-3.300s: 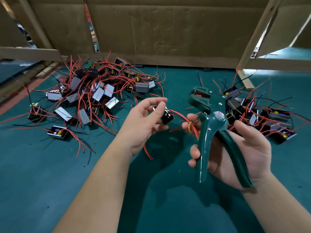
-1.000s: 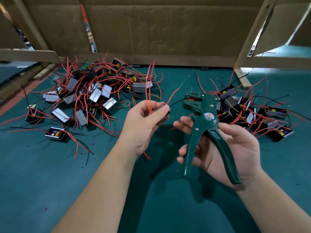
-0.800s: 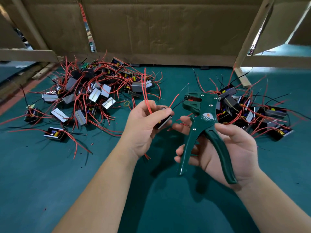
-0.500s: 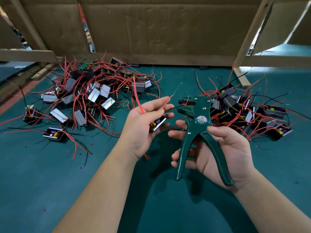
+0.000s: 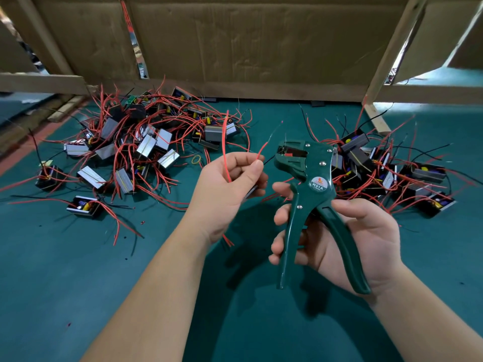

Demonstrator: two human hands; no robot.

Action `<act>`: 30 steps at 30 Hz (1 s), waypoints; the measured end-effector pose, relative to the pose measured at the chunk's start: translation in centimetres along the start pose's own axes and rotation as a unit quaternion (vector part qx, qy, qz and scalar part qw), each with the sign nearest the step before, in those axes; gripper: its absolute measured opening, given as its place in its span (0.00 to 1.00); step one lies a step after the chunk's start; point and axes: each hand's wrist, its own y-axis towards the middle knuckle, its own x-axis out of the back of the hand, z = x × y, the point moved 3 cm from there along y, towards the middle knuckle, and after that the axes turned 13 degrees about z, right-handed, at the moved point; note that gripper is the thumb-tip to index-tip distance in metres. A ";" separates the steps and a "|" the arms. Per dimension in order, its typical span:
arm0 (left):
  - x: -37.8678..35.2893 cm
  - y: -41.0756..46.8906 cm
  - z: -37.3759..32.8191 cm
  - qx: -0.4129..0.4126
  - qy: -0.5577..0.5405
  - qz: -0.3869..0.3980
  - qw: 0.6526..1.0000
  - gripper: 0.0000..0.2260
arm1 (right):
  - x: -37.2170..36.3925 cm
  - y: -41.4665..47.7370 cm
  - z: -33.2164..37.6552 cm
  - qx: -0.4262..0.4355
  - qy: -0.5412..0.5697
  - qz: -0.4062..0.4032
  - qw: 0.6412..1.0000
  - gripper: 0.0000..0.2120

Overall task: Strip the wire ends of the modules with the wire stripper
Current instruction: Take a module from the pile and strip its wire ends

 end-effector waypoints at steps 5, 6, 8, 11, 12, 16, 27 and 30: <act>0.0 -0.1 -0.3 -0.013 0.015 -0.009 1.000 0.06 | 0.1 -0.1 0.1 0.001 -0.002 -0.003 1.000 0.36; 0.1 0.0 -0.4 -0.014 0.016 -0.011 1.000 0.06 | 0.1 -0.1 0.0 -0.001 -0.003 -0.004 1.000 0.37; 0.1 0.0 -0.5 -0.016 0.014 -0.021 1.000 0.08 | 0.1 0.0 0.0 -0.006 -0.008 -0.003 1.000 0.37; 0.3 0.0 -0.7 -0.022 0.019 -0.042 0.999 0.09 | -0.1 0.0 0.0 -0.016 -0.015 0.006 1.000 0.35; 0.3 -0.1 -0.8 -0.026 0.025 -0.045 0.998 0.09 | 0.0 -0.1 0.0 -0.020 -0.020 0.007 1.000 0.35; 0.3 -0.2 -1.4 -0.051 0.060 -0.041 0.996 0.07 | 0.1 -0.2 -0.3 -0.038 -0.077 -0.002 0.996 0.32; 0.5 -0.5 -2.1 -0.084 0.109 -0.017 0.990 0.08 | 0.5 -0.4 -0.6 -0.051 -0.135 -0.059 0.988 0.25; 0.4 -0.5 -2.1 -0.086 0.111 -0.014 0.990 0.09 | 0.6 -0.3 -0.7 -0.055 -0.136 -0.066 0.987 0.26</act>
